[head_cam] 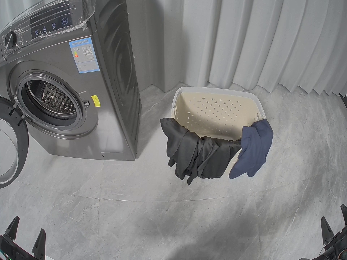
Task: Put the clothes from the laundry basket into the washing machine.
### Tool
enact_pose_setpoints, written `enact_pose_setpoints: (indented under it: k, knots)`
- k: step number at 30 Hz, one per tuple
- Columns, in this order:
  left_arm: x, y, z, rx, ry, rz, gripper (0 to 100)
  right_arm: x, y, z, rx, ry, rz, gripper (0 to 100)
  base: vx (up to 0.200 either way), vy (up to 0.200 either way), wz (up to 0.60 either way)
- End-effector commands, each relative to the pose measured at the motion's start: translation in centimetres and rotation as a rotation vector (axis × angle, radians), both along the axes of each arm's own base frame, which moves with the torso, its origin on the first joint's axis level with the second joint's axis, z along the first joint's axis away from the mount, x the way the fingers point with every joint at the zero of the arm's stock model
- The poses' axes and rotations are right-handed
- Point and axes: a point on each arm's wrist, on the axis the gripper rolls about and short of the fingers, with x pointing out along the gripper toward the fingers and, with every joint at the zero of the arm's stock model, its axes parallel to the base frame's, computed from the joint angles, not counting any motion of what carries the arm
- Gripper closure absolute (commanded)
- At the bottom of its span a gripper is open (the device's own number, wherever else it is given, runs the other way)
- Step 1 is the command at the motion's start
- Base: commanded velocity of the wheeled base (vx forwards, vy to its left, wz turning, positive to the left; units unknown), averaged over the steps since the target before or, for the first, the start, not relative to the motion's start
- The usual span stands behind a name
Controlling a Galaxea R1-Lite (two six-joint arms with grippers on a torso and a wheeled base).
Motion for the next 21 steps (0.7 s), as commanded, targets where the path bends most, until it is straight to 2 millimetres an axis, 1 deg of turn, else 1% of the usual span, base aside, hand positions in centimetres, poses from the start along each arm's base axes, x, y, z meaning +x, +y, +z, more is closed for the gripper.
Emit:
enact_pose_setpoints:
  k: [1, 3, 18, 21]
  knots:
    - [0.03, 0.0, -0.43, -0.002, 0.004, 0.0, 0, 0.0, 0.0, -0.48, 0.0, 0.001, 0.0, 0, 0.0, 0.0, 0.0]
    - [0.03, 0.0, -0.43, -0.002, 0.004, 0.0, 0, 0.0, 0.0, -0.48, 0.0, 0.001, 0.0, 0, 0.0, 0.0, 0.0]
    - [0.03, 0.0, -0.43, -0.002, 0.004, 0.0, 0, 0.0, 0.0, -0.48, 0.0, 0.001, 0.0, 0, 0.2, 0.0, 0.0]
    - [0.03, 0.0, -0.43, -0.002, 0.004, 0.0, 0, 0.0, 0.0, -0.48, 0.0, 0.001, 0.0, 0, 0.0, 0.0, 0.0]
